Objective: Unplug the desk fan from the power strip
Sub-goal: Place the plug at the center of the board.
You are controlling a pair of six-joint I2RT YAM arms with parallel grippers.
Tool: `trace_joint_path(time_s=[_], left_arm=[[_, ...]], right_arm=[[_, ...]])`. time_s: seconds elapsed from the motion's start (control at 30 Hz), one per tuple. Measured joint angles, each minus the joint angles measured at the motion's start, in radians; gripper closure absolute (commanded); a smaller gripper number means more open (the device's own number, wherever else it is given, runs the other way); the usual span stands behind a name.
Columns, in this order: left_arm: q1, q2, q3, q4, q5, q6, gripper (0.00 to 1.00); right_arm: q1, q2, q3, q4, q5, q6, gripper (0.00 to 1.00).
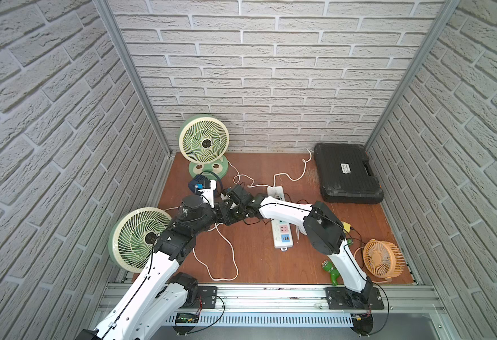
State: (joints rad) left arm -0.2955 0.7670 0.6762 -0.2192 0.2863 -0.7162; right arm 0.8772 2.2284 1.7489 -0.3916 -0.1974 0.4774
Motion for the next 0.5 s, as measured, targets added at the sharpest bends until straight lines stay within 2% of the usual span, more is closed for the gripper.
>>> trace_joint_path(time_s=[0.23,0.5], left_arm=[[0.009,0.064,-0.014,0.055,0.031,-0.003,1.00],[0.015,0.195,-0.055,0.180,0.105,-0.040,1.00]], right_arm=[[-0.055,-0.272,-0.178,-0.032,0.111,-0.024,0.44],[-0.133,-0.548,-0.401,-0.073,0.271,-0.039,0.59]])
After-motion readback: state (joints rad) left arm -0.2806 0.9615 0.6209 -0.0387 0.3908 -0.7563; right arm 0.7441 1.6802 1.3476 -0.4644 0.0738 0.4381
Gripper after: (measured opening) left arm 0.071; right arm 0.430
